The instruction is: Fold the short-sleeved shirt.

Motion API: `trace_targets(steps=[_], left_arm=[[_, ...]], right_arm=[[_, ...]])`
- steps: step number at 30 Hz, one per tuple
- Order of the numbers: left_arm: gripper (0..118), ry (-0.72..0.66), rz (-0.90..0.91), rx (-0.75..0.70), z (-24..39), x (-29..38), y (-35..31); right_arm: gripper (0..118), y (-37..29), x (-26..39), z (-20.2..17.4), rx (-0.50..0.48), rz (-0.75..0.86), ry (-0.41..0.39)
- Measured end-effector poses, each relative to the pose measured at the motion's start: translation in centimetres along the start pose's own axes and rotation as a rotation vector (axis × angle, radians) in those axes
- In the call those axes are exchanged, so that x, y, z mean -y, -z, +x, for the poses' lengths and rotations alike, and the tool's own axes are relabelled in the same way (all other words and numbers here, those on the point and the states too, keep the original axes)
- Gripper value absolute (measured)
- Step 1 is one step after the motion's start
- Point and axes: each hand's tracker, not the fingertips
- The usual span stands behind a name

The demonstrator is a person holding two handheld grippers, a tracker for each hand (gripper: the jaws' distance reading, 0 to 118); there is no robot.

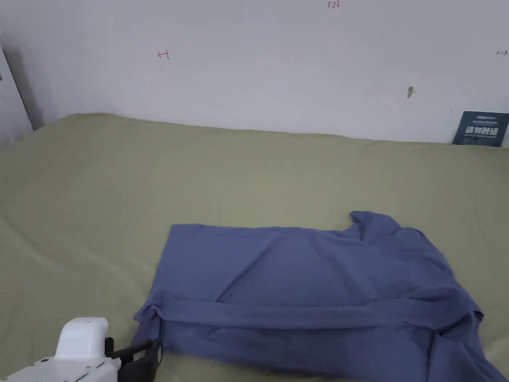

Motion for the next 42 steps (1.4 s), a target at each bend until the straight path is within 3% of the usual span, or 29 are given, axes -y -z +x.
trace_targets(steps=[8, 10, 11, 12, 13, 14, 15, 16, 17, 20, 22, 23, 28, 33, 42], left_arm=[[78, -0.068, -0.128, 0.001, -0.6, -2.5, 7.7], [61, -0.060, -0.156, -0.051, -0.3, -2.3, 8.4], [40, -0.030, -0.108, -0.128, -0.1, -2.4, 7.9], [10, -0.041, -0.094, -0.102, 0.1, -2.2, 6.9], [10, -0.081, -0.092, -0.001, 0.2, -2.1, 6.7], [10, -0.075, -0.099, -0.031, 0.5, -2.1, 6.6], [10, -0.054, -0.111, -0.059, 0.8, -2.0, 6.6], [10, -0.045, -0.107, -0.054, 1.0, -1.8, 6.0], [10, -0.041, -0.103, -0.052, 1.1, -1.7, 5.8], [10, -0.060, -0.108, -0.040, 0.9, -1.7, 5.5], [10, -0.076, -0.116, -0.030, 0.6, -1.6, 5.7], [10, -0.089, -0.126, -0.028, 0.5, -1.5, 5.8], [10, -0.101, -0.130, -0.008, -0.2, -2.2, 5.5], [9, -0.088, -0.111, 0.048, -1.1, -3.2, 3.5], [9, -0.037, -0.112, 0.096, -1.6, -2.9, -3.4]], right_arm=[[0, 1.4, 0.7, 2.5, 0.082, -0.088, 0.021], [0, 2.2, 0.8, 3.2, 0.122, -0.144, 0.036], [0, 3.0, 0.8, 3.5, 0.128, -0.183, 0.051], [2, 3.8, 0.9, 3.9, 0.117, -0.210, 0.070], [12, 4.6, 1.0, 4.4, 0.097, -0.232, 0.091], [37, 5.6, 1.1, 4.7, 0.076, -0.261, 0.097], [84, 6.9, 1.3, 5.0, 0.068, -0.291, 0.088], [105, 8.4, 1.5, 5.2, 0.066, -0.348, 0.067], [107, 9.8, 1.8, 5.4, 0.054, -0.378, 0.042], [87, 13.0, 2.6, 5.6, 0.019, -0.403, 0.005], [23, 14.5, 3.4, 5.8, 0.011, -0.406, 0.007], [0, 15.2, 3.6, 5.8, 0.024, -0.427, 0.025], [0, 13.7, 2.9, 5.1, 0.055, -0.380, 0.047], [0, 11.1, 0.1, 5.9, 0.020, -0.353, 0.121], [0, 5.0, -2.3, 6.8, -0.020, -0.390, 0.141]])
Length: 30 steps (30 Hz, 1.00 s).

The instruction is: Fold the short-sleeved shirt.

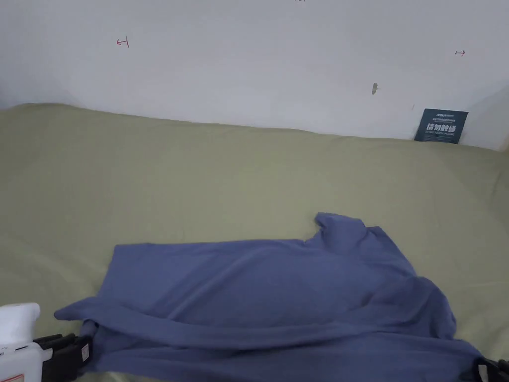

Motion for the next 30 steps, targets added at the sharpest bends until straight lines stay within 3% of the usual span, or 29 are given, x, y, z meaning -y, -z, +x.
trace_targets(steps=[8, 14, 16, 17, 18, 20, 21, 23, 27, 30], left_arm=[[9, -0.018, -0.136, -0.002, -1.6, 6.1, -3.6], [10, -0.109, -0.196, -0.006, -3.3, 9.6, -2.0], [15, -0.124, -0.186, 0.015, -3.7, 10.2, -1.3], [21, -0.142, -0.172, 0.015, -3.8, 10.4, -1.3], [32, -0.170, -0.156, 0.041, -3.8, 10.4, -1.4], [77, -0.228, -0.124, 0.084, -3.8, 10.6, -2.3], [97, -0.248, -0.121, 0.075, -3.8, 10.5, -3.0], [97, -0.262, -0.082, -0.008, -3.4, 10.1, -4.9], [97, -0.147, 0.190, -0.065, -0.7, 8.5, -9.9], [96, -0.077, 0.398, -0.137, 2.9, 7.3, -12.7]], right_arm=[[0, -3.0, 5.2, 0.8, -0.002, -0.196, -0.074], [0, -2.0, 8.3, 1.5, 0.013, -0.280, -0.072], [0, -1.7, 8.7, 1.3, 0.018, -0.289, -0.086], [3, -1.6, 8.5, 1.4, 0.015, -0.296, -0.085], [21, -1.8, 8.3, 1.4, 0.012, -0.297, -0.084], [76, -2.6, 7.7, 1.2, 0.014, -0.279, -0.076], [84, -3.4, 7.3, 1.0, 0.032, -0.246, -0.083], [80, -5.8, 6.1, 0.2, 0.026, -0.149, -0.109], [81, -10.9, 3.8, -3.0, 0.034, 0.193, -0.195], [81, -12.9, 3.2, -5.9, 0.035, 0.441, -0.213]])
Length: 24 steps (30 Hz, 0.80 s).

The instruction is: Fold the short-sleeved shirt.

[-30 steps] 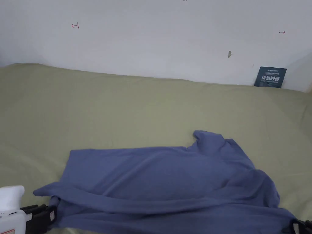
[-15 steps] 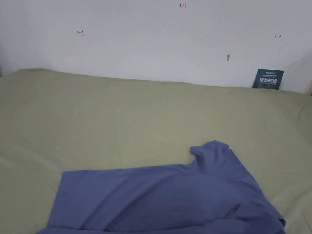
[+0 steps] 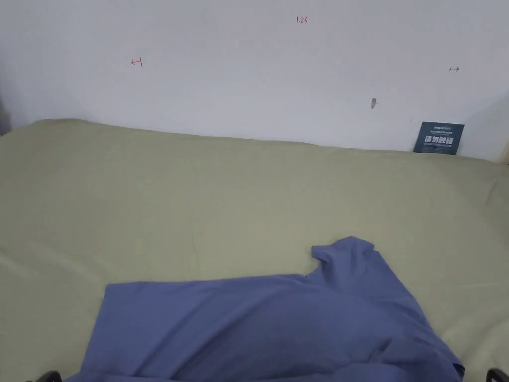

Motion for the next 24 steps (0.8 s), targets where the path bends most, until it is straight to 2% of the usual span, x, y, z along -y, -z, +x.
trace_targets(steps=[2, 3, 4, 5, 6, 8, 10, 13, 14, 17, 18, 20, 24], left_arm=[[93, 0.038, 0.096, -0.011, 2.1, -0.7, -1.0], [83, 0.077, 0.124, -0.007, 3.1, -0.8, -1.2], [64, 0.120, 0.136, -0.010, 3.7, -0.8, -1.2], [34, 0.184, 0.140, -0.004, 4.5, -0.9, -1.0], [1, 0.238, 0.123, -0.003, 5.0, -0.9, -0.7], [0, 0.253, 0.103, 0.012, 5.4, -0.7, 0.1], [0, 0.215, 0.074, 0.091, 5.2, -1.2, 1.3], [1, 0.210, 0.002, 0.080, 4.7, -3.9, 5.9], [6, 0.201, -0.051, 0.102, 4.1, -5.0, 8.1], [80, 0.116, -0.304, 0.183, 2.1, -7.8, 16.8], [87, 0.074, -0.351, 0.150, 1.4, -7.9, 19.6], [87, 0.042, -0.458, 0.165, 0.4, -7.8, 24.5], [87, 0.103, -0.546, 0.024, -0.3, -6.7, 31.2]], right_arm=[[73, -0.2, -0.3, -1.8, 0.035, 0.073, -0.010], [54, -0.2, -0.4, -2.6, 0.048, 0.096, -0.015], [30, 0.0, -0.3, -3.3, 0.049, 0.086, -0.017], [3, 0.4, 0.0, -3.6, 0.050, 0.081, -0.022], [0, 0.7, 0.2, -4.1, 0.052, 0.078, -0.026], [0, 1.1, 0.6, -4.5, 0.037, 0.073, -0.029], [0, 1.7, 0.5, -4.6, 0.018, 0.050, -0.017], [0, 2.7, 0.0, -4.6, 0.004, 0.045, -0.021], [0, 3.1, -0.1, -4.5, 0.003, 0.041, -0.021], [0, 4.2, -0.5, -4.1, -0.005, 0.032, -0.011], [0, 4.5, -0.5, -3.9, -0.009, 0.023, -0.002], [0, 5.1, -0.4, -3.5, -0.011, 0.010, 0.012], [0, 6.4, 0.0, -2.6, 0.012, -0.037, -0.020]])
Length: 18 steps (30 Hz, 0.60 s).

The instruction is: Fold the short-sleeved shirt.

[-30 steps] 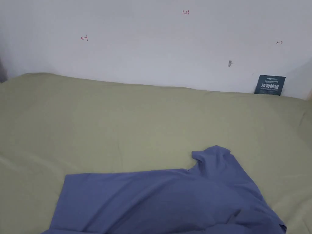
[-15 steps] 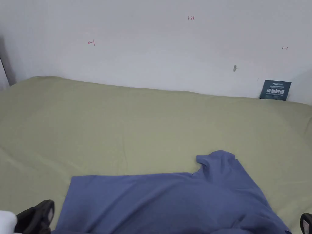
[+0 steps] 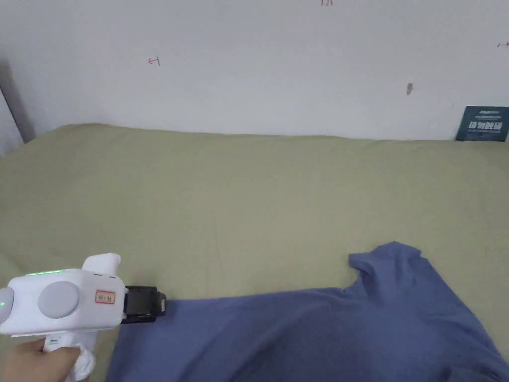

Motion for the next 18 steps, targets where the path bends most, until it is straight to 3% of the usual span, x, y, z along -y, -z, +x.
trace_targets(steps=[5, 7, 8, 9, 10, 11, 13, 14, 18], left_arm=[[84, -0.041, -0.111, -0.009, 1.3, 0.8, 3.3], [83, 0.028, -0.077, -0.030, 2.3, 0.8, 2.6], [76, 0.041, -0.085, -0.024, 2.0, 0.7, 2.1], [34, 0.043, -0.084, -0.035, 2.2, 0.8, 1.7], [3, 0.053, -0.073, -0.056, 2.3, 0.9, 1.4], [3, 0.040, -0.073, -0.038, 2.1, 1.0, 1.2], [3, 0.019, -0.071, -0.022, 1.3, 0.8, 0.9], [3, 0.021, -0.068, -0.018, 1.3, 0.8, 0.7], [3, 0.020, -0.082, -0.018, 1.4, 0.9, 1.0]], right_arm=[[0, 4.1, -0.5, 2.3, 0.000, -0.091, 0.038], [0, 7.4, -1.2, 3.8, -0.026, -0.115, 0.047], [0, 9.6, -1.6, 4.7, -0.037, -0.128, 0.050], [0, 12.0, -2.3, 5.6, -0.033, -0.182, 0.061], [3, 14.3, -2.9, 6.4, -0.060, -0.227, 0.073], [11, 17.3, -3.7, 7.2, -0.091, -0.323, 0.093], [72, 22.7, -4.6, 8.0, -0.152, -0.492, 0.100], [89, 25.5, -4.6, 8.2, -0.169, -0.566, 0.098], [84, 34.1, -3.1, 8.1, -0.161, -0.889, 0.092]])
